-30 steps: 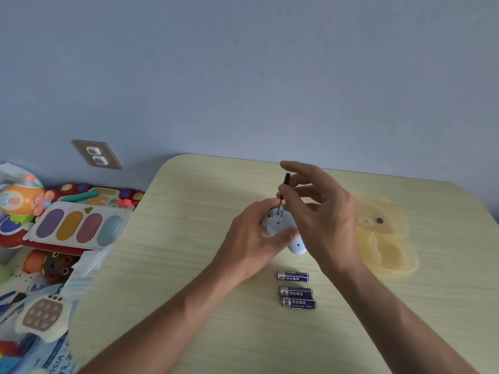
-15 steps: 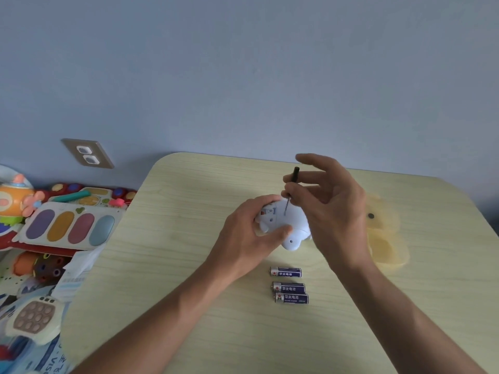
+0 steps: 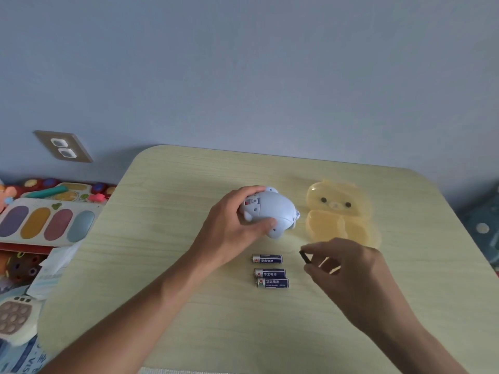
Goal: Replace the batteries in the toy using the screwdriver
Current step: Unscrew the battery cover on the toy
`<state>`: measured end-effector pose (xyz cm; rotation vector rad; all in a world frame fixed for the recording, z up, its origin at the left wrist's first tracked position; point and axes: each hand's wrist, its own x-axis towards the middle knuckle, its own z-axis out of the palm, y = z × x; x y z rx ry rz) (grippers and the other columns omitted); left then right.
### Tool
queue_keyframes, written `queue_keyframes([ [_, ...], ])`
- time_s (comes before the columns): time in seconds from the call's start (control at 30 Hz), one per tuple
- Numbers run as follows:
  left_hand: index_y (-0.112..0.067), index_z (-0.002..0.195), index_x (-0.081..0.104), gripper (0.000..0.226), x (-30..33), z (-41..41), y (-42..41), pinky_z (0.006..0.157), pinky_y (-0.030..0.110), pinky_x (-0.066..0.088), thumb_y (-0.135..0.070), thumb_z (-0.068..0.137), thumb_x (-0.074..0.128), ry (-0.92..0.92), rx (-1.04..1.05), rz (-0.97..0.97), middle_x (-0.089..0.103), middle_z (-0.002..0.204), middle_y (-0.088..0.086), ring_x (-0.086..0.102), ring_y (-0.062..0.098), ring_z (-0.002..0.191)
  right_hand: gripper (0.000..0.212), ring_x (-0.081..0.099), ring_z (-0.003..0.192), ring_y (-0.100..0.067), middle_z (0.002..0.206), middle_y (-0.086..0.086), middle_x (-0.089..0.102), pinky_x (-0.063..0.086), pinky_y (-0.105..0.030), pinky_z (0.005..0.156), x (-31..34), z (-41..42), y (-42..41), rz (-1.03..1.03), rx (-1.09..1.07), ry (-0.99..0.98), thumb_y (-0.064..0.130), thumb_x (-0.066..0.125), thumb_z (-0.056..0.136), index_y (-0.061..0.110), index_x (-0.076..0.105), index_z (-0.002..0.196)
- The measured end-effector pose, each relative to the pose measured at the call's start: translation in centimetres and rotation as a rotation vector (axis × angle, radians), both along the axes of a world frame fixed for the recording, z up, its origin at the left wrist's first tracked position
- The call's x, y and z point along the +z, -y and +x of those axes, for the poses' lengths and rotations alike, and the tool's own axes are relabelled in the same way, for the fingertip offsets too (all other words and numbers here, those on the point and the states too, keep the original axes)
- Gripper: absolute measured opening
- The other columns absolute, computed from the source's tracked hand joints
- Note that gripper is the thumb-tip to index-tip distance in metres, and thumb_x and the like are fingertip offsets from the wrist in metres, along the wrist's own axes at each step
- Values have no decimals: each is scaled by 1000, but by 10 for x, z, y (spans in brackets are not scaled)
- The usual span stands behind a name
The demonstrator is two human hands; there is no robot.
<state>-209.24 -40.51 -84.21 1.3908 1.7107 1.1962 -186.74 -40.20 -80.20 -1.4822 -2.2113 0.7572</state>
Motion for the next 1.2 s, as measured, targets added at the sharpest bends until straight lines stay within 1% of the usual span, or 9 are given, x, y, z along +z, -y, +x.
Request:
queue_keyframes([
  [0.17,-41,132,63,57,0,0,2,81,0,40,-30,80,85,-16,3,7,65,121,-20,58,-10,106,15,61,66,-9,73,10,67,53,-35,64,-11,-3,5,92,41,129,18,75,79,27,75,90],
  [0.3,-42,133,62,57,-1,-2,2,82,1,41,-32,81,85,-27,-9,6,64,123,-19,58,-6,110,9,60,65,-13,72,9,63,52,-35,62,-15,-3,5,150,67,168,22,76,80,26,73,88],
  [0.43,-42,133,62,58,0,-1,2,82,0,40,-34,80,85,-19,-11,-1,63,122,-21,58,-8,108,14,59,61,-9,74,12,63,52,-31,57,-11,-3,5,172,99,206,24,80,79,28,75,91],
  [0.53,-45,125,63,54,1,0,1,79,3,45,-30,78,87,39,-19,-9,66,121,-19,63,-5,103,19,55,56,-6,74,15,61,53,-32,53,8,-11,-6,261,102,132,28,82,76,30,73,93],
  [0.63,-42,127,64,55,0,-1,0,79,7,50,-27,78,86,60,-12,-19,69,118,-17,67,-1,101,20,58,69,-10,84,12,60,53,-36,59,29,-35,-33,353,239,30,15,73,83,28,68,98],
  [0.77,-40,123,65,50,2,-2,1,76,7,50,-24,80,84,73,-24,-20,72,110,-14,69,-1,95,47,55,94,-19,105,5,57,52,-36,72,38,-67,-65,314,468,100,-7,52,84,30,62,111],
  [0.87,-42,117,64,45,2,-2,0,76,9,50,-27,80,84,67,-30,-32,72,107,-13,69,-1,94,59,50,96,-20,111,6,53,48,-31,70,33,-79,-77,284,554,197,-10,48,81,34,61,117],
  [1.03,-40,96,59,35,2,-4,-2,69,7,45,-29,78,87,53,-16,-52,70,95,-14,63,-6,81,58,44,91,-21,109,8,47,40,-26,67,25,-82,-86,304,605,271,-11,46,81,35,61,113],
  [1.2,-36,93,59,33,2,-3,-3,68,9,46,-29,78,87,41,-20,-44,72,94,-10,67,-2,81,57,45,90,-24,109,4,49,35,-24,65,25,-87,-91,350,653,321,-13,43,78,32,58,109],
])
